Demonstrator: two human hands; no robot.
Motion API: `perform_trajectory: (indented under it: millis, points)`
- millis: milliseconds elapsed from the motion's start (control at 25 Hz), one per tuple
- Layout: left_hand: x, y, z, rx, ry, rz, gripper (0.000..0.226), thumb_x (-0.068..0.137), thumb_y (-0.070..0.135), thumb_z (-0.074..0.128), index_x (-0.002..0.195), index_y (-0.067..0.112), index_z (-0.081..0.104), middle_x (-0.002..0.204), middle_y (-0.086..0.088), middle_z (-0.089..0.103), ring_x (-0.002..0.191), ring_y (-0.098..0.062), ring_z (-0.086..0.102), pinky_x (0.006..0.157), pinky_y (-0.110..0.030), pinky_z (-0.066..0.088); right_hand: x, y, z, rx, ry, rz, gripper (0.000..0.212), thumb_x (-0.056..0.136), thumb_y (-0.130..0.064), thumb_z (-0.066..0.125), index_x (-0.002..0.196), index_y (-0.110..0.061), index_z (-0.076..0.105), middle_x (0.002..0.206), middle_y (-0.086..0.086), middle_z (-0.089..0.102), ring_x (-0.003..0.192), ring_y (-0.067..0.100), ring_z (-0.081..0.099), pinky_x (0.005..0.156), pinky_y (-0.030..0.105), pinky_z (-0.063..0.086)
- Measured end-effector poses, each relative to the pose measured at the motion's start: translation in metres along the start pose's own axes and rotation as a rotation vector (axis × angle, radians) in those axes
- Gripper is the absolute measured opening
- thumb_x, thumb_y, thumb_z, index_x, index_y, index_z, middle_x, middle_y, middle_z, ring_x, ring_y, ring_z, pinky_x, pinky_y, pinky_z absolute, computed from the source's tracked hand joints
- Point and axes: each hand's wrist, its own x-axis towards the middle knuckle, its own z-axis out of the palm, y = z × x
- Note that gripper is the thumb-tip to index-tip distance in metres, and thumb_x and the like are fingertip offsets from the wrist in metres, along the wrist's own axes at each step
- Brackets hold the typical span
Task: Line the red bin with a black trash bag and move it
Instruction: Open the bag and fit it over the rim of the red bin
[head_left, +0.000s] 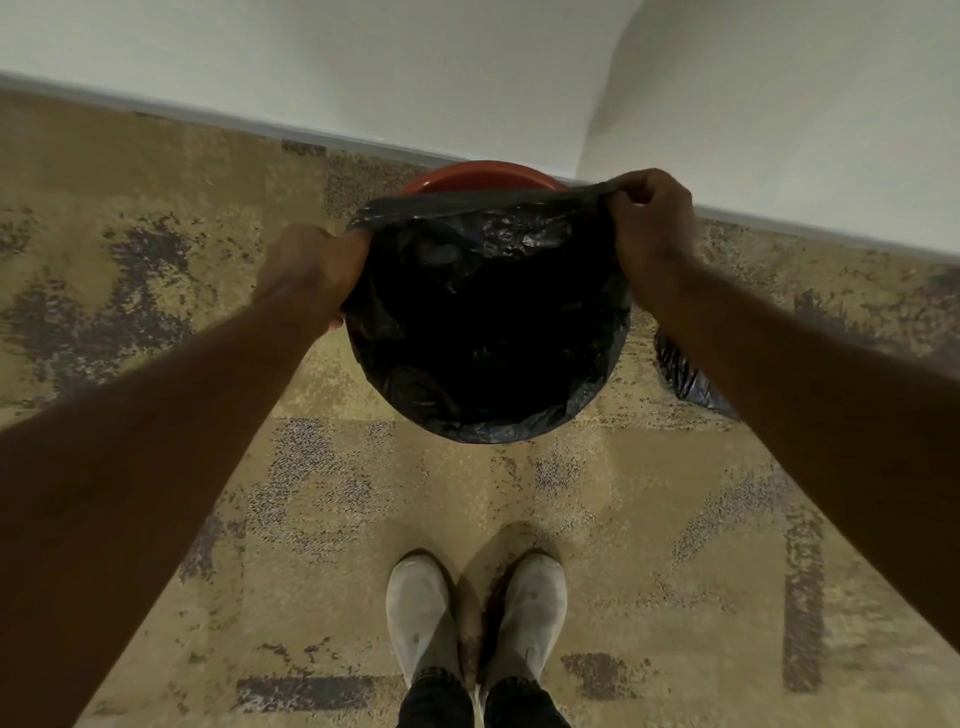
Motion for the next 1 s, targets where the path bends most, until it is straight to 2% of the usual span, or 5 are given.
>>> perform_trajectory:
  millis: [240,400,600,840,1000]
  points:
    - [0.033,0.007,0.009,-0.162,0.147,0.142,0.015,0.081,0.027,0.068,0.067,0.021,0.071,0.080,-0.006,0.076,0.081,-0.027,0.076,0.072,-0.048,0.066,0.018,-0.007,0.022,-0.089,-0.037,-0.221,0.013,0.093,-0.018,0.066,0.102,-0.017,0.075,0.093,-0.010,0.069,0.078,-0.006,0.058,0.064,-0.001,0.038]
    - [0.046,0.010,0.018,-0.464,0.083,0.165,0.036,0.081,-0.004,0.068,0.057,0.023,0.066,0.068,0.001,0.067,0.071,-0.021,0.066,0.071,-0.037,0.063,0.028,-0.009,0.033,-0.113,-0.044,-0.288,0.012,0.094,-0.021,0.064,0.099,-0.018,0.074,0.094,-0.009,0.069,0.086,0.003,0.061,0.066,0.002,0.038]
    - [0.050,0.018,0.025,-0.620,0.000,0.142,0.038,0.081,0.000,0.077,0.049,0.020,0.067,0.055,0.001,0.068,0.053,-0.017,0.066,0.055,-0.031,0.061,0.043,-0.013,0.042,-0.149,-0.052,-0.303,0.011,0.092,-0.026,0.066,0.096,-0.021,0.075,0.088,-0.010,0.068,0.083,0.005,0.061,0.059,-0.002,0.033]
    - [0.077,0.005,0.031,-0.673,-0.191,-0.138,0.008,0.088,0.013,0.076,0.083,0.008,0.072,0.071,-0.003,0.077,0.072,-0.023,0.075,0.060,-0.030,0.062,0.056,-0.013,0.055,-0.001,-0.234,0.010,0.013,0.087,-0.026,0.079,0.089,-0.014,0.076,0.079,-0.005,0.073,0.070,0.008,0.068,0.058,0.014,0.054]
    - [0.086,-0.016,0.037,-0.552,-0.436,-0.269,0.020,0.098,0.024,0.058,0.100,0.009,0.072,0.106,-0.009,0.074,0.098,-0.028,0.070,0.094,-0.041,0.056,0.068,-0.011,0.053,0.011,-0.346,0.363,0.013,0.088,-0.022,0.077,0.085,-0.012,0.070,0.080,0.004,0.072,0.058,0.018,0.068,0.035,0.018,0.048]
